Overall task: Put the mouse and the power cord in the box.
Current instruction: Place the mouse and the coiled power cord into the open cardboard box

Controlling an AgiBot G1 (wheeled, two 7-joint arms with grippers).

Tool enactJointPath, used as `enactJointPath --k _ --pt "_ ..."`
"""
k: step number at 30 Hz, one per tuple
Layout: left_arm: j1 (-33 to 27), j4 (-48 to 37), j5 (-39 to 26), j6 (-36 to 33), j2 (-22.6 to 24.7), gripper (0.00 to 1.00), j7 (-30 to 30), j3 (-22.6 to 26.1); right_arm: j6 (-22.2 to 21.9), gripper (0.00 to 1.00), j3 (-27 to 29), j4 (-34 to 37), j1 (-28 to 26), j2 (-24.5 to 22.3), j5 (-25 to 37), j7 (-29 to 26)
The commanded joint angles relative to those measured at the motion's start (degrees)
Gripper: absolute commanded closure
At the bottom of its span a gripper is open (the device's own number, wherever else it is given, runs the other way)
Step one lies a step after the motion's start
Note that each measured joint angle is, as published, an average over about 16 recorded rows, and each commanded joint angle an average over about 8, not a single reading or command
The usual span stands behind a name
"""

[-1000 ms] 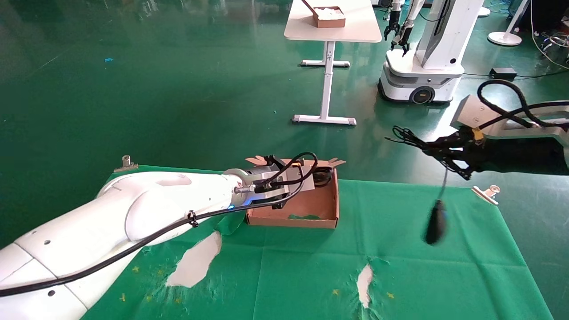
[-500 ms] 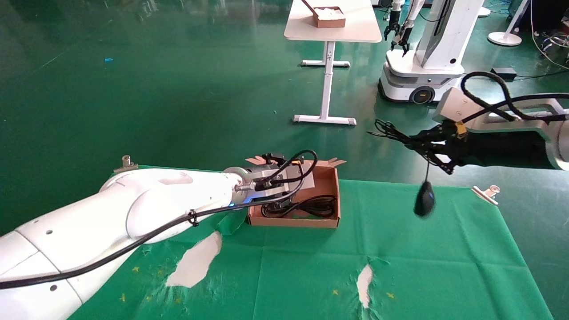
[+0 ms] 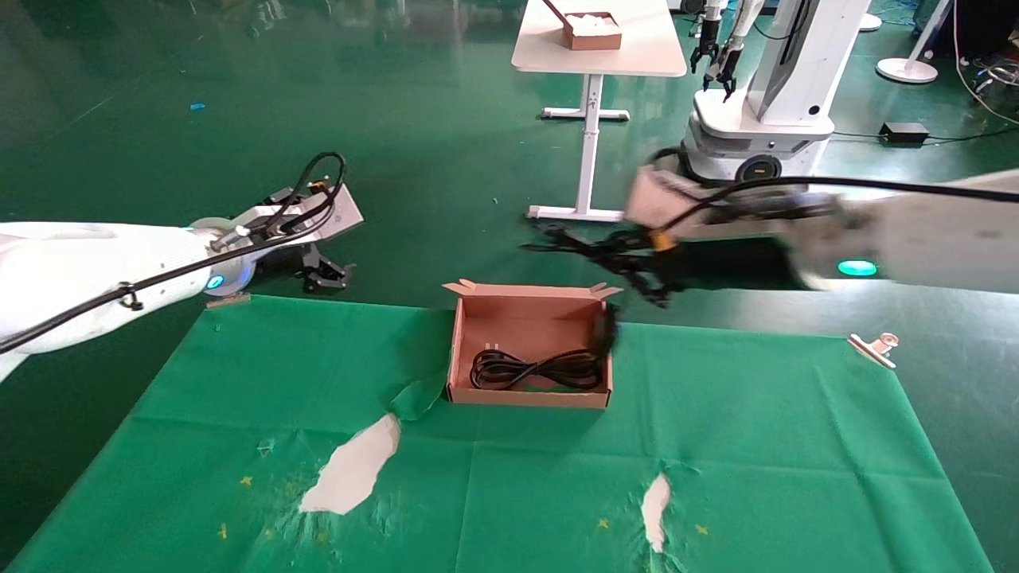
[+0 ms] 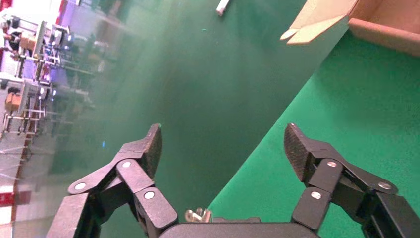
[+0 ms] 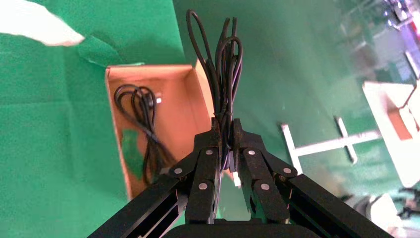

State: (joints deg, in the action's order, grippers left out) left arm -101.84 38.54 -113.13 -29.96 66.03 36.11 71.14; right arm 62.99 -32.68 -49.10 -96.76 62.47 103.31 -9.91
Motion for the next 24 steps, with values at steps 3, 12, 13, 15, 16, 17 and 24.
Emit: enactJointPath --k 3,12,13,15,16,17,24 --pt "-0.26 2.39 -1.89 -0.56 -2.17 0.00 2.69 0.15 -4.36 1.00 -1.73 8.40 -1.56 7.51 1.78 5.26" --pt "0.11 6.25 -6.45 -1.39 -3.39 0.00 8.35 0.57 -12.98 0.94 -8.12 23.88 -3.95 16.00 3.06 13.65" --pt "0.14 6.51 -6.80 -1.46 -3.46 0.00 8.76 0.59 -13.36 0.82 -8.80 24.17 -4.03 16.04 2.81 13.88" --pt "0.17 7.09 -7.47 -1.59 -3.70 0.00 9.59 0.64 -14.36 0.57 -10.32 25.15 -4.21 16.39 2.48 13.95" --pt "0.18 7.33 -7.73 -1.65 -3.80 0.00 9.88 0.66 -14.78 0.44 -10.94 25.53 -4.28 16.54 2.37 13.89" --pt "0.18 7.52 -7.94 -1.69 -3.88 0.00 10.11 0.67 -15.12 0.32 -11.44 25.86 -4.33 16.69 2.27 13.81" --pt "0.20 7.90 -8.39 -1.79 -4.05 0.00 10.44 0.73 -15.84 0.00 -12.37 26.29 -4.49 16.92 1.95 13.71"
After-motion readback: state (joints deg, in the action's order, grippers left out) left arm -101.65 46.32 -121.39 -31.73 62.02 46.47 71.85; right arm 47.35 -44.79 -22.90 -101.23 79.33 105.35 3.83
